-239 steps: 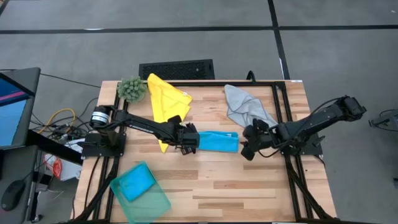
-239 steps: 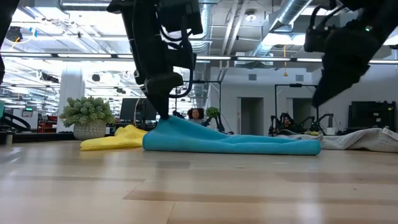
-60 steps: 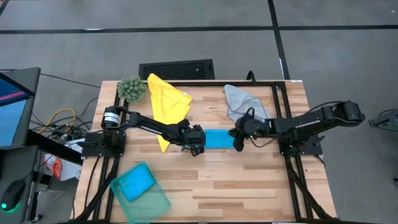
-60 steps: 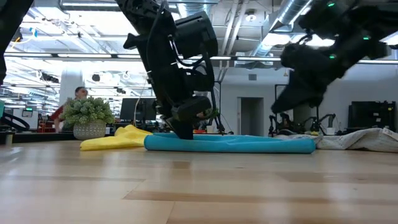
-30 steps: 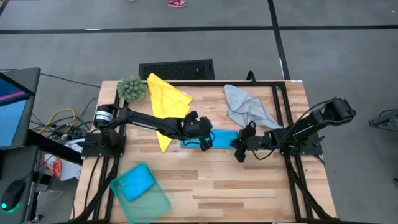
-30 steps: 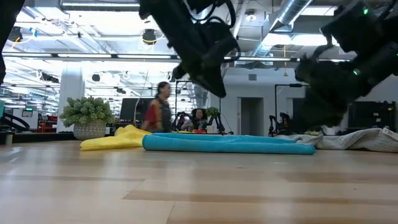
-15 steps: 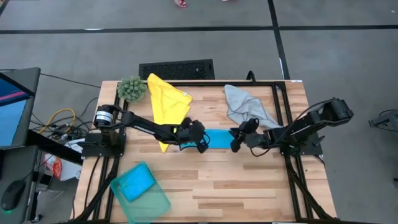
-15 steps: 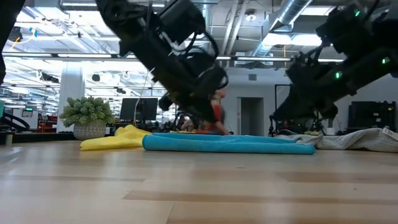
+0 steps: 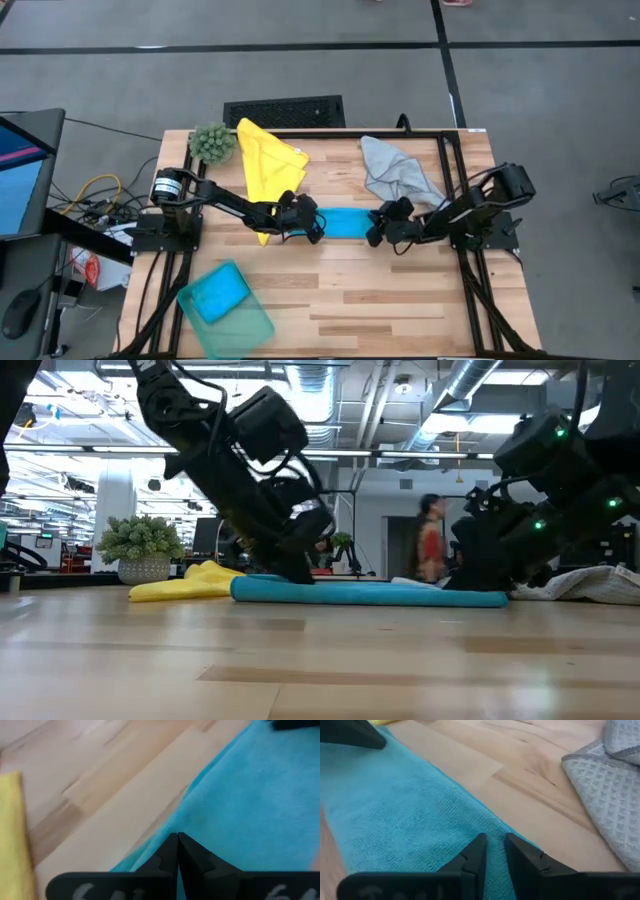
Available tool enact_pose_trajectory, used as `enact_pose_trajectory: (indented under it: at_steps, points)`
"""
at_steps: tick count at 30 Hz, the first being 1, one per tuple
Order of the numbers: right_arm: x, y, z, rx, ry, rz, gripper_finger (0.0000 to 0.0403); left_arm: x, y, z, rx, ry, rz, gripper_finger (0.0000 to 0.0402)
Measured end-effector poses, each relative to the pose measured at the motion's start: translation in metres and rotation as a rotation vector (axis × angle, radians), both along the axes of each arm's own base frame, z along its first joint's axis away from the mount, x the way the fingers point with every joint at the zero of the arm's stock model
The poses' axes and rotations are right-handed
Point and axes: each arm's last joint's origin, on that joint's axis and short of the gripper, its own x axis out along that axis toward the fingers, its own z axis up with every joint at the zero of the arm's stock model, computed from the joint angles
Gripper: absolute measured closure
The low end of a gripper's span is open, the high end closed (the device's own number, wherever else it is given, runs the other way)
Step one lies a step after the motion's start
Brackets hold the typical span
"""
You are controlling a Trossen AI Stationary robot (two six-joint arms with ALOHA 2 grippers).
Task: Fold microfiber towels
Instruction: Fold the blue towel
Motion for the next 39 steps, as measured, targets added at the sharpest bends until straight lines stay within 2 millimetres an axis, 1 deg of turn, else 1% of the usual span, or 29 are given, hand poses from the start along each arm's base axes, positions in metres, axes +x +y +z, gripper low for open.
enact_pose_trajectory:
  at_steps: [2, 5, 9, 10, 12, 14, 17, 20, 23, 25, 30, 31, 33, 34, 36, 39]
  points:
    - [-0.001, 0.000, 0.005, 0.000, -0.004, 0.020, 0.0305, -0.004, 0.002, -0.004, -0.007, 0.014, 0.015, 0.0401]
    - [0.004, 0.001, 0.026, -0.018, -0.086, 0.044, 0.0305, -0.006, 0.003, -0.006, -0.008, 0.017, 0.019, 0.0401]
    - [0.019, 0.005, 0.063, -0.123, -0.221, 0.056, 0.0305, -0.005, 0.003, -0.005, -0.013, -0.003, 0.025, 0.0401]
    - [0.024, 0.006, 0.069, -0.161, -0.224, 0.063, 0.0305, -0.004, 0.002, -0.004, -0.014, -0.014, 0.025, 0.0401]
    - [0.035, 0.006, 0.072, -0.221, -0.194, 0.084, 0.0305, -0.004, 0.002, -0.004, -0.014, -0.021, 0.025, 0.0401]
    - [0.044, 0.005, 0.065, -0.253, -0.138, 0.090, 0.0305, -0.004, 0.002, -0.004, -0.014, -0.019, 0.024, 0.0401]
    - [0.057, 0.005, 0.047, -0.255, -0.074, 0.081, 0.0305, -0.004, 0.002, -0.004, -0.015, -0.019, 0.024, 0.0401]
    - [0.063, 0.006, 0.023, -0.233, -0.009, 0.066, 0.0305, -0.004, 0.002, -0.004, -0.014, -0.017, 0.024, 0.0401]
    - [0.063, 0.006, 0.000, -0.203, 0.045, 0.042, 0.0305, -0.004, 0.002, -0.003, -0.009, -0.016, 0.016, 0.0401]
    - [0.064, 0.006, -0.009, -0.186, 0.046, 0.020, 0.0305, -0.004, 0.002, 0.006, -0.003, -0.030, 0.007, 0.0401]
    - [0.065, 0.006, -0.014, -0.178, 0.041, -0.001, 0.0305, -0.007, 0.002, 0.049, 0.030, -0.149, -0.018, 0.0401]
    - [0.065, 0.006, -0.014, -0.176, 0.040, 0.001, 0.0305, -0.009, -0.001, 0.058, 0.024, -0.183, -0.020, 0.0401]
    - [0.065, 0.006, -0.014, -0.176, 0.040, 0.001, 0.0305, -0.011, -0.011, 0.065, 0.034, -0.219, -0.025, 0.0401]
    - [0.065, 0.006, -0.014, -0.178, 0.040, -0.001, 0.0305, -0.012, -0.019, 0.062, 0.034, -0.222, -0.032, 0.0401]
    - [0.065, 0.005, -0.014, -0.176, 0.034, -0.002, 0.0305, -0.019, -0.037, 0.044, 0.015, -0.179, -0.053, 0.0401]
    - [0.066, 0.005, -0.013, -0.172, 0.028, -0.001, 0.0305, -0.024, -0.061, 0.019, -0.022, -0.176, -0.086, 0.0401]
